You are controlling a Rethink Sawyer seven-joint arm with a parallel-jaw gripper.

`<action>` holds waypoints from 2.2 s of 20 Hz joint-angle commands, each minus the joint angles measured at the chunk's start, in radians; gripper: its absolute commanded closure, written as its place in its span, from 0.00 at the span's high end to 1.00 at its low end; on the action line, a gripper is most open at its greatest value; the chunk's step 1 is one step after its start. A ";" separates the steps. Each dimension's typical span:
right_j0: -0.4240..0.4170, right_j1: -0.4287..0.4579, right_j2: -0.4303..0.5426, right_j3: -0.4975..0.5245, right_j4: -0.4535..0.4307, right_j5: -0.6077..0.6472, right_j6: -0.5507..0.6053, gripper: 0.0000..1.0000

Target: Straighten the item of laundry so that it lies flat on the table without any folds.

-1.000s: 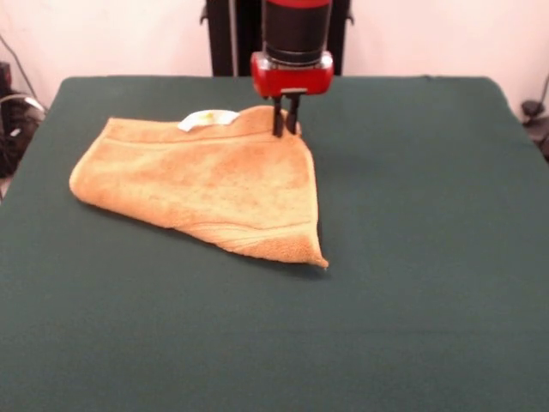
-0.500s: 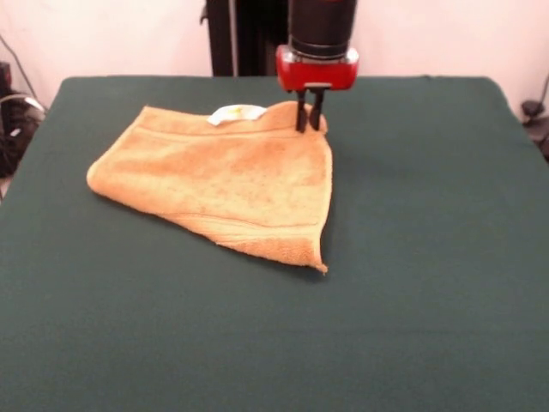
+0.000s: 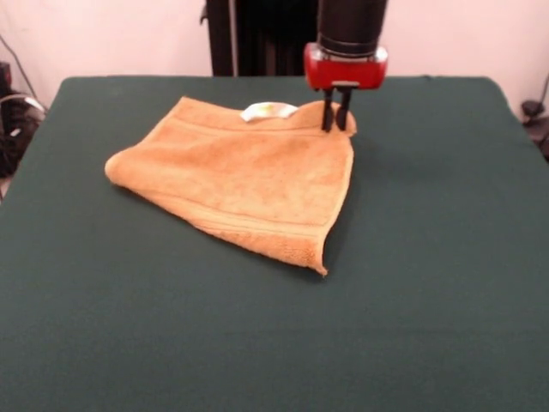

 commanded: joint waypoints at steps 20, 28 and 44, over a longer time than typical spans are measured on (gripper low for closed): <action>0.178 0.132 0.050 -0.080 0.189 0.018 0.381 0.00; 0.189 0.076 0.067 -0.054 0.227 0.023 0.413 0.00; 0.347 -0.005 -0.042 -0.098 0.365 0.203 0.448 0.00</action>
